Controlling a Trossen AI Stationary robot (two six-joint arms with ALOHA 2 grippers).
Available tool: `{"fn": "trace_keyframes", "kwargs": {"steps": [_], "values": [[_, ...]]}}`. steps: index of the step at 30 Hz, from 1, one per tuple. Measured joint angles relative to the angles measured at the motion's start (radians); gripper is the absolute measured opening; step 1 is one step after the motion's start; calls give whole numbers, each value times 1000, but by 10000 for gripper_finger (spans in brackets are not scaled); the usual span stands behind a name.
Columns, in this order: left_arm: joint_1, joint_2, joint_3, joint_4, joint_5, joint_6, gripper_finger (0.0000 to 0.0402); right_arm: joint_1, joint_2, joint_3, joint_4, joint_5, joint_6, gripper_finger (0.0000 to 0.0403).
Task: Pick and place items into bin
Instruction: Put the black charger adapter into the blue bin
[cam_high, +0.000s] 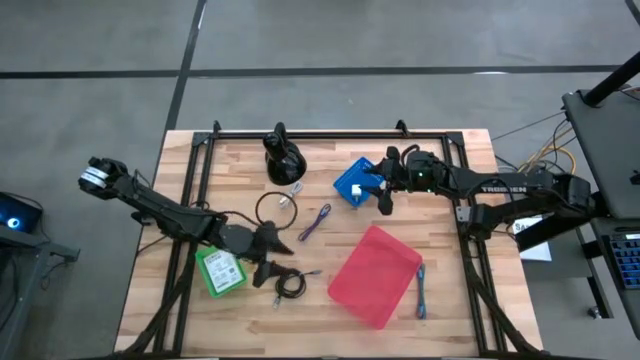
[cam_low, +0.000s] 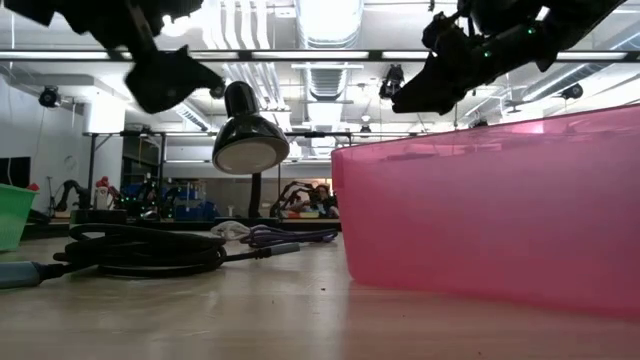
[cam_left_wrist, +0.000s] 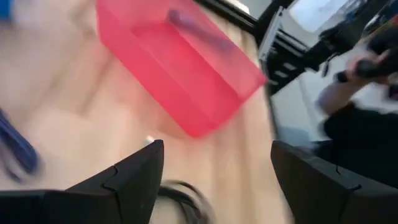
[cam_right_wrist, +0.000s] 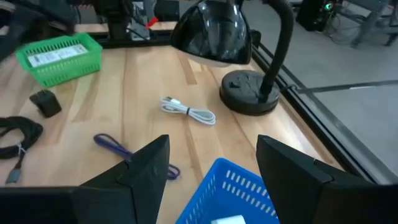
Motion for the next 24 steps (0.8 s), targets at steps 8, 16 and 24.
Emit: {"fn": "trace_keyframes", "kwargs": {"steps": [8,16,24], "values": [[0,18,187,-519,18,-420,279,0,38,0,1,0,-56,226],[1,165,354,-784,-37,-544,279,-1,71,-1,4,0,-93,226],[-1,360,483,-931,-4,-512,279,-1,86,-1,8,0,-115,226]]}}
